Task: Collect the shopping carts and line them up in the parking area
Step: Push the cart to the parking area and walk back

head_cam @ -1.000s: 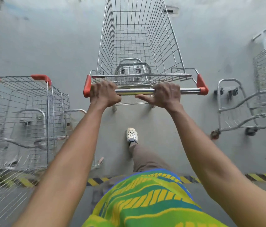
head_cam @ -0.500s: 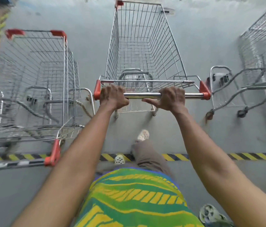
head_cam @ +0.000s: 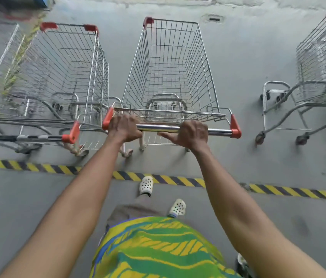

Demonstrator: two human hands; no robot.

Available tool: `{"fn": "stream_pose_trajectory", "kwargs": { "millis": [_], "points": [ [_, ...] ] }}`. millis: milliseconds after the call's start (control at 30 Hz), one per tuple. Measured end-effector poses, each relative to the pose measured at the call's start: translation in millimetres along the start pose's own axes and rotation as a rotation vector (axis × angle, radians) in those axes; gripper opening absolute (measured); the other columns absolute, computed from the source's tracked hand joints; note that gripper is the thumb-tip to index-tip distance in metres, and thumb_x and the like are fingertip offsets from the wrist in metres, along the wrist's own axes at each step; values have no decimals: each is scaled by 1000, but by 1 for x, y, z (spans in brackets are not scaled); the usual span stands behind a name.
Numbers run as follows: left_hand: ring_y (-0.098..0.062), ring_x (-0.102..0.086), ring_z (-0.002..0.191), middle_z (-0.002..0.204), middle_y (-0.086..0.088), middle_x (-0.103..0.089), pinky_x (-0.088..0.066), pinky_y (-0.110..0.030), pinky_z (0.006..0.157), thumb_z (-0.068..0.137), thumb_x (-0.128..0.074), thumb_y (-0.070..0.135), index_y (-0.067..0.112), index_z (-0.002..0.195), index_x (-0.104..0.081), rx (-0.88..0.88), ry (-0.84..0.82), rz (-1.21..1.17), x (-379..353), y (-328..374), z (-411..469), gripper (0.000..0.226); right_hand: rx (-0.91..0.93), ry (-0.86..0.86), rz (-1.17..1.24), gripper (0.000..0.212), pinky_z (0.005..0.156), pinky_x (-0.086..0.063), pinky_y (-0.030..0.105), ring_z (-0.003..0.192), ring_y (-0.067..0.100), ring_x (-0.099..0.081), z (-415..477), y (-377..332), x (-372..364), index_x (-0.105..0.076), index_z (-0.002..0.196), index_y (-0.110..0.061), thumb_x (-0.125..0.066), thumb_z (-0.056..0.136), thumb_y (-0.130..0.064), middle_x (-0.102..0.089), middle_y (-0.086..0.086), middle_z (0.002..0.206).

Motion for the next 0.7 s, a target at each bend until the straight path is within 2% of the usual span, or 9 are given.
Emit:
{"fn": "stream_pose_trajectory", "kwargs": {
  "millis": [67,133,233,300,367,467,600,700],
  "points": [
    [-22,-63,87,106,-8,-69,-49,-28,70,81,-60,45,26,119,-71,-6,2,-4,-4,-1,-12,44,11,4,-9,99,52,-33,23,46,18,-45,-13,-6,1,-48,46,-13,-30,58,-109,-39,-1,45],
    [-21,-61,86,103,-6,-69,-45,-28,69,77,-55,50,24,120,-70,19,-1,13,-8,-6,-24,53,21,12,-12,97,51,-32,22,45,17,-45,-23,-11,2,-46,45,-14,-31,59,-109,-34,-3,43],
    [-21,-57,77,85,-4,-59,-46,-27,68,80,-60,45,18,114,-69,44,-7,27,-13,-12,-38,44,31,31,7,95,50,-33,22,44,17,-48,-35,-18,1,-40,45,-15,-31,60,-108,-36,-3,43],
    [-20,-56,73,82,-3,-59,-44,-26,63,82,-61,41,17,107,-69,31,9,24,-11,-16,-45,36,36,56,14,95,50,-36,22,43,17,-49,-39,-24,0,-39,44,-15,-30,60,-109,-41,-2,43],
    [-17,-52,67,78,-2,-60,-37,-24,57,82,-61,39,17,98,-69,18,18,18,-8,-21,-50,28,26,59,6,98,51,-39,22,43,17,-48,-43,-31,-2,-42,44,-14,-27,60,-109,-44,-1,43],
    [-17,-53,66,68,2,-51,-39,-23,57,81,-61,37,19,99,-71,10,6,-6,-9,-32,-55,27,5,56,-3,101,53,-44,23,44,19,-48,-47,-42,-7,-51,46,-12,-27,59,-110,-48,0,45],
    [-17,-58,67,74,1,-59,-43,-22,56,81,-63,34,19,106,-71,5,1,-36,-9,-45,-62,31,-11,91,3,100,52,-41,22,43,18,-45,-53,-55,-8,-49,44,-12,-29,59,-109,-47,0,44],
    [-18,-58,68,80,-1,-63,-44,-22,57,80,-63,34,18,101,-70,0,0,-30,-10,-52,-68,27,-3,126,11,98,49,-35,20,39,17,-43,-59,-64,-3,-42,41,-13,-32,61,-108,-40,-1,40]
  ]
}}
Point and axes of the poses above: each hand's wrist, its own z-axis towards the middle knuckle, its own x-axis out of the back of the hand, y = z × x, the point moved 8 cm from there along z, towards the middle knuckle
